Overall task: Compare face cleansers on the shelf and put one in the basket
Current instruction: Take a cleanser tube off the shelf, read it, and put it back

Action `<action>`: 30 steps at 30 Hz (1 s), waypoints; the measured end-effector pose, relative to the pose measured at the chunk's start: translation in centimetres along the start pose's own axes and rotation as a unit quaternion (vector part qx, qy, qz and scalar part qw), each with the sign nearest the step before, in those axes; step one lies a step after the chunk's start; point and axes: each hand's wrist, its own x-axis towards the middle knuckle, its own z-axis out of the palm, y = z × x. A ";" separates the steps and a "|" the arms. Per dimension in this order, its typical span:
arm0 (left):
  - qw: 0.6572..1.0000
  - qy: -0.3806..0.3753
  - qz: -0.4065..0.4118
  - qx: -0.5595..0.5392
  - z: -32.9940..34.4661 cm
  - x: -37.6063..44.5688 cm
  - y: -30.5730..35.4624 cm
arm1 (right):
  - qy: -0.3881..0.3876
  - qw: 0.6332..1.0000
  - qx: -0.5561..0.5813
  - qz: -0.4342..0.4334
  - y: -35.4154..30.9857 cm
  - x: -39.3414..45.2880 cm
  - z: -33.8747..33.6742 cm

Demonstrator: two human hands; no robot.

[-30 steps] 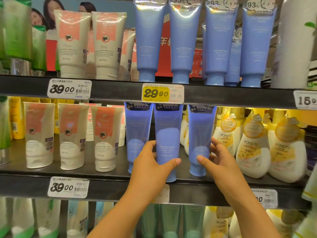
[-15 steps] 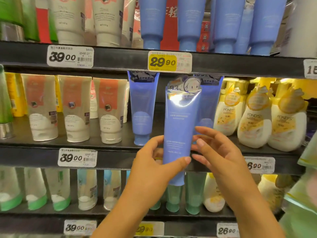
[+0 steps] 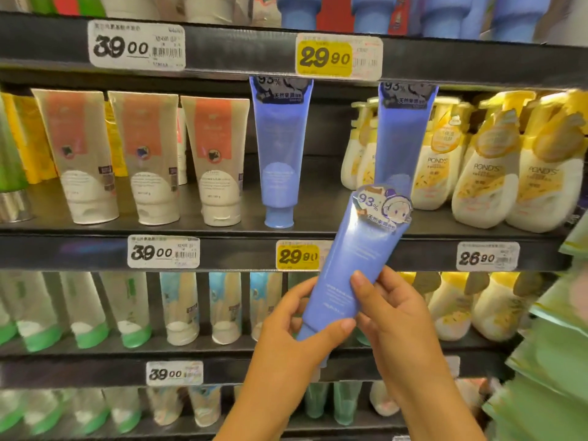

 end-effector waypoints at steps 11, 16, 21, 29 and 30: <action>0.956 -0.054 -0.175 -0.231 -1.9 -2.1 -0.7 | 0.079 0.993 0.085 0.030 1.7 -2.0 0.6; 0.884 -0.058 -0.284 -0.367 -2.8 -3.1 -1.0 | 0.080 0.991 0.101 0.026 2.6 -3.0 1.3; 0.870 -0.062 -0.301 -0.385 -4.1 -4.2 -2.3 | 0.045 0.997 0.060 0.024 3.4 -4.7 2.3; 0.851 -0.096 -0.307 -0.416 -6.4 -6.0 -2.9 | 0.066 0.997 0.047 0.012 4.3 -6.7 3.9; 0.849 -0.103 -0.311 -0.415 -6.7 -6.2 -2.9 | 0.072 0.996 0.053 0.014 4.4 -7.0 4.0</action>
